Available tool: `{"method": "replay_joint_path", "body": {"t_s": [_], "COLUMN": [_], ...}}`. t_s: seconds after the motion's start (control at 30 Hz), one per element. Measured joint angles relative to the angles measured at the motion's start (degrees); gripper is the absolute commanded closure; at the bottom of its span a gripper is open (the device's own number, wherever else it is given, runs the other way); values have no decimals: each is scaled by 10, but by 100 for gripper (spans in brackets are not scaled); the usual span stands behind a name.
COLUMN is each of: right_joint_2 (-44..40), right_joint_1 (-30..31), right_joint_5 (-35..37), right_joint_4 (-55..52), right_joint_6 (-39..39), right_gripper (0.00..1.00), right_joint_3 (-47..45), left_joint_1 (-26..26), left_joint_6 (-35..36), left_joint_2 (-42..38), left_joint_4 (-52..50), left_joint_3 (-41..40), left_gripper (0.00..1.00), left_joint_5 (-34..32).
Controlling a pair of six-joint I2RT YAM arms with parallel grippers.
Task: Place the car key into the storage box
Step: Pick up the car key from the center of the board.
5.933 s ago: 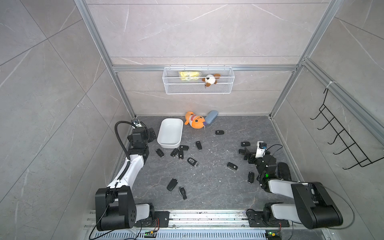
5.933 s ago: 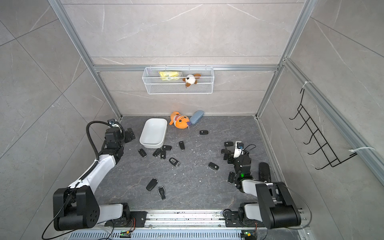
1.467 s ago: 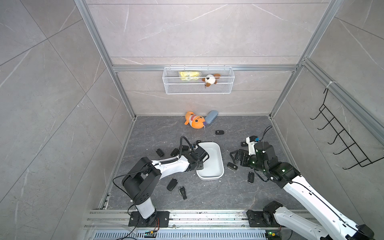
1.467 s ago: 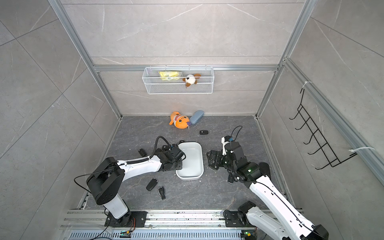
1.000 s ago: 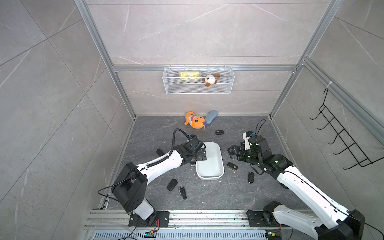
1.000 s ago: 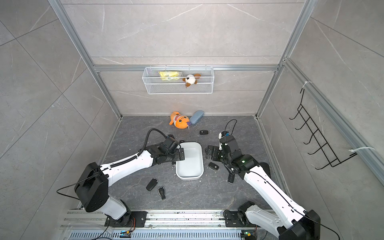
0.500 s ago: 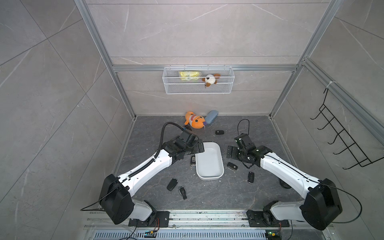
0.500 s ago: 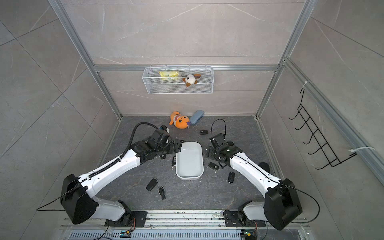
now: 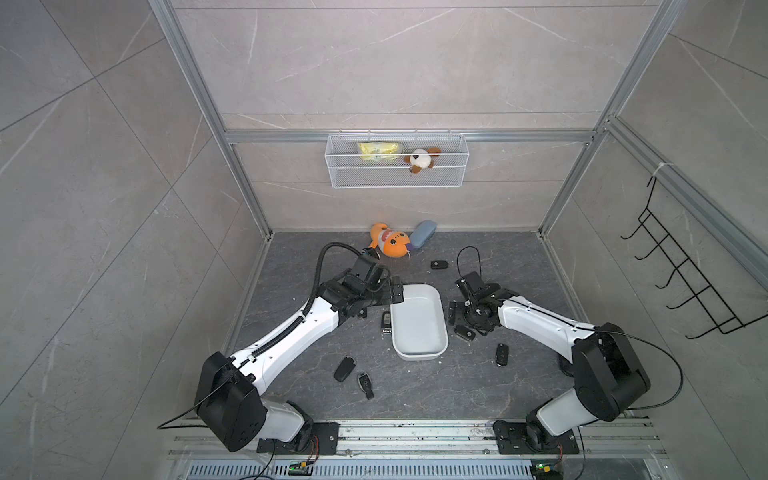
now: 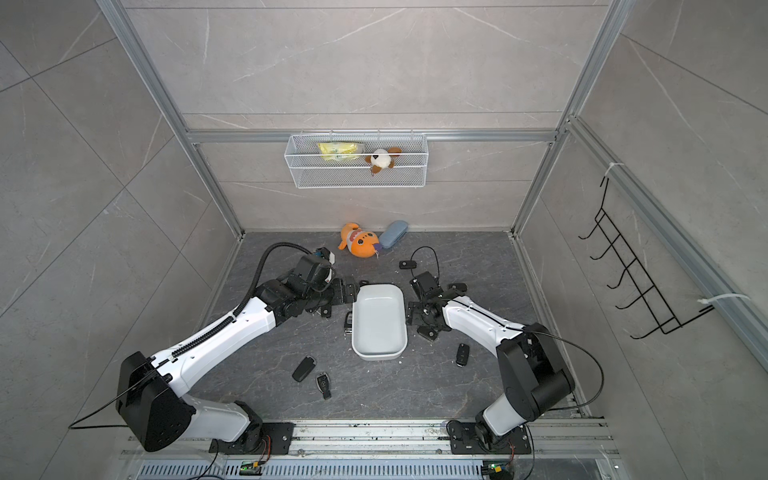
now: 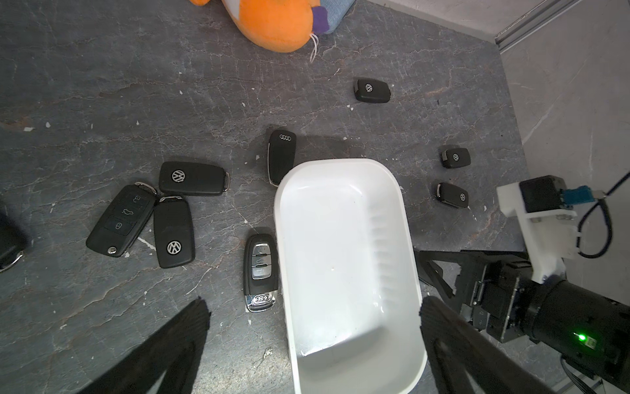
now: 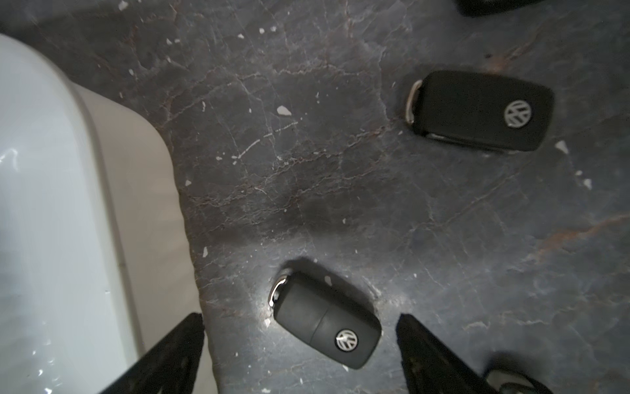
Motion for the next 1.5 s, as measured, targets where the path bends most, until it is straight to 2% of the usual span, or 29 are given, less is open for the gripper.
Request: {"method": "replay_joint_path", "body": {"t_s": [0.13,0.3,0.37,0.53,0.7,0.77,1.0,1.4,1.5], "right_joint_2": [29,64,70,70,70,70,70,69,69], "right_joint_1": [-13,-31,-32,-31,-10,0,15,35,35], "right_joint_5": [-16,-33,-39,-56,-43,-36,-12,5,7], "right_joint_4": [10,18,19,19,17,16,2,-4,-4], "right_joint_6": [-21,-41,-48,-58,-61,-63,-62,-52,-52], "right_gripper": [18,19,23,25,29,34,35,45,54], "right_joint_3": [1,5,5,4,3,3,2,-8,-8], "left_joint_1": [7,13,15,19,21,23,23,25,25], "left_joint_6": [4,7,7,6,6,6,5,4,2], "left_joint_2": [0,1,2,2,2,2,2,-11,-19], "left_joint_4": [0,0,0,0,1,1,2,34,37], "left_joint_3": [0,0,0,1,1,1,1,-33,-46], "left_gripper": [0,0,0,0,0,0,0,0,0], "left_joint_5": [11,21,23,25,20,20,21,21,20]}}
